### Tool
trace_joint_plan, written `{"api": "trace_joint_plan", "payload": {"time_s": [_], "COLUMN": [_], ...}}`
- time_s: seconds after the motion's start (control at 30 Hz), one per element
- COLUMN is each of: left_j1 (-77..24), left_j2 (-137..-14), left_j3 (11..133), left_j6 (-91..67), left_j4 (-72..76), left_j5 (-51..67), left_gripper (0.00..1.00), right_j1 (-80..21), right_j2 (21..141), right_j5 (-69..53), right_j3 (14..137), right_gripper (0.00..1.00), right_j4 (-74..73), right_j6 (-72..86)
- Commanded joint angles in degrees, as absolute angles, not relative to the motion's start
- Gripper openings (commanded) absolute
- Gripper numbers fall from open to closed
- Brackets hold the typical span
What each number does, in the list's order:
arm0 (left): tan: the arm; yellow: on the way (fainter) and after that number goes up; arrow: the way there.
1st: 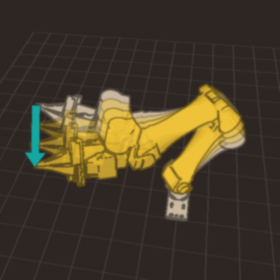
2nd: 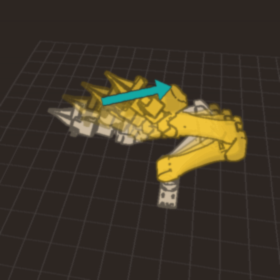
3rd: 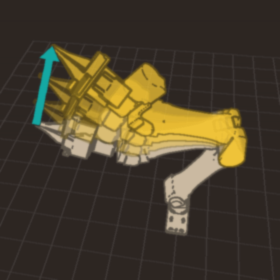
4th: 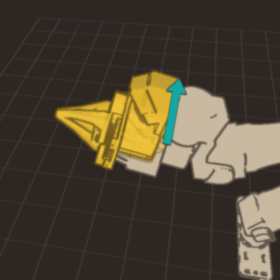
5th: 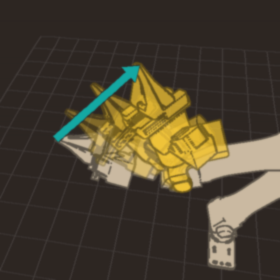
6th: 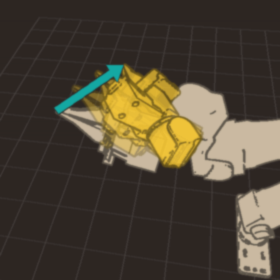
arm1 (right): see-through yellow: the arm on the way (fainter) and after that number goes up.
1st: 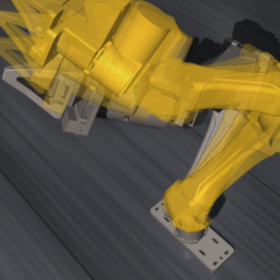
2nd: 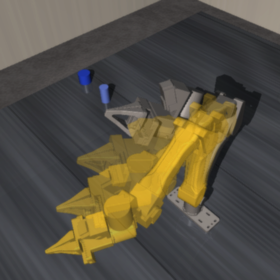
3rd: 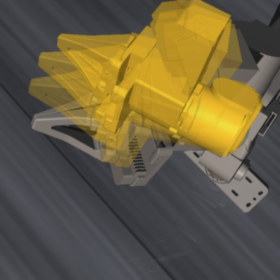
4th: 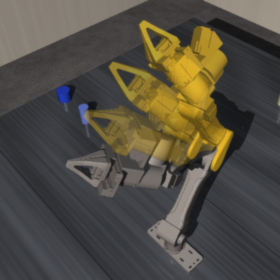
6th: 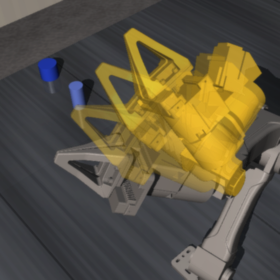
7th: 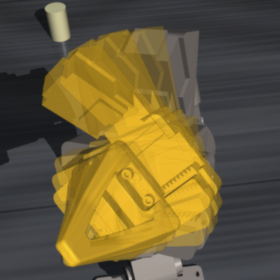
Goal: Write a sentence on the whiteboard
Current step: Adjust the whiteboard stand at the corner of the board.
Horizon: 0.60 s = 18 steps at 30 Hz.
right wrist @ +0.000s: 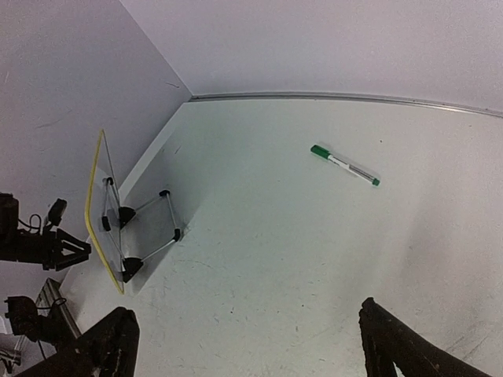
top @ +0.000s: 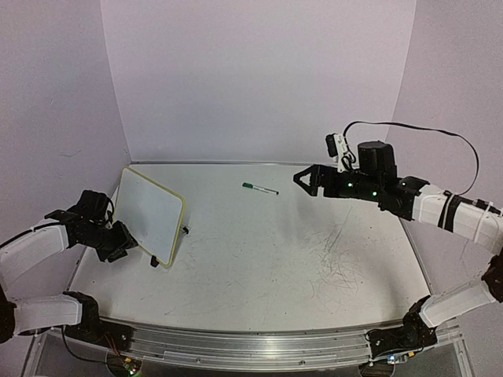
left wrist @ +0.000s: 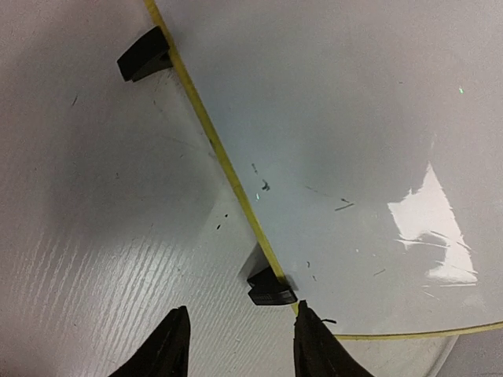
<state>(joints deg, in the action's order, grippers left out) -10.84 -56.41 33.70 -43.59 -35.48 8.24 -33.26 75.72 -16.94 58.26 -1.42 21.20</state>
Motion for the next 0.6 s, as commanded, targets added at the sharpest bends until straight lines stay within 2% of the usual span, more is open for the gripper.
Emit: {"api": "trace_joint_plan", "payload": {"time_s": [0.0,0.27,0.57], "left_j1": [-12.6,-15.3,-16.0], "left_j2": [-58.6,-64.3,-67.5], "left_j3": [31.5,28.1,26.1], "left_j6": [-46.9,-49.7,-50.7], "left_j4": [-33.1,-23.1,-15.6], "left_j5": [5.4,5.8,6.0], "left_gripper": [0.39,0.20,0.16], "right_j1": [-35.2,-37.0,-39.1], "right_j2": [76.2,76.5,77.9], "right_j5": [-13.6,-11.2,-11.2], "right_j3": [56.1,55.8,54.7], "right_gripper": [0.98,0.98,0.98], "right_j4": [5.4,7.1,8.4], "right_j6": [25.6,28.2,29.8]}}
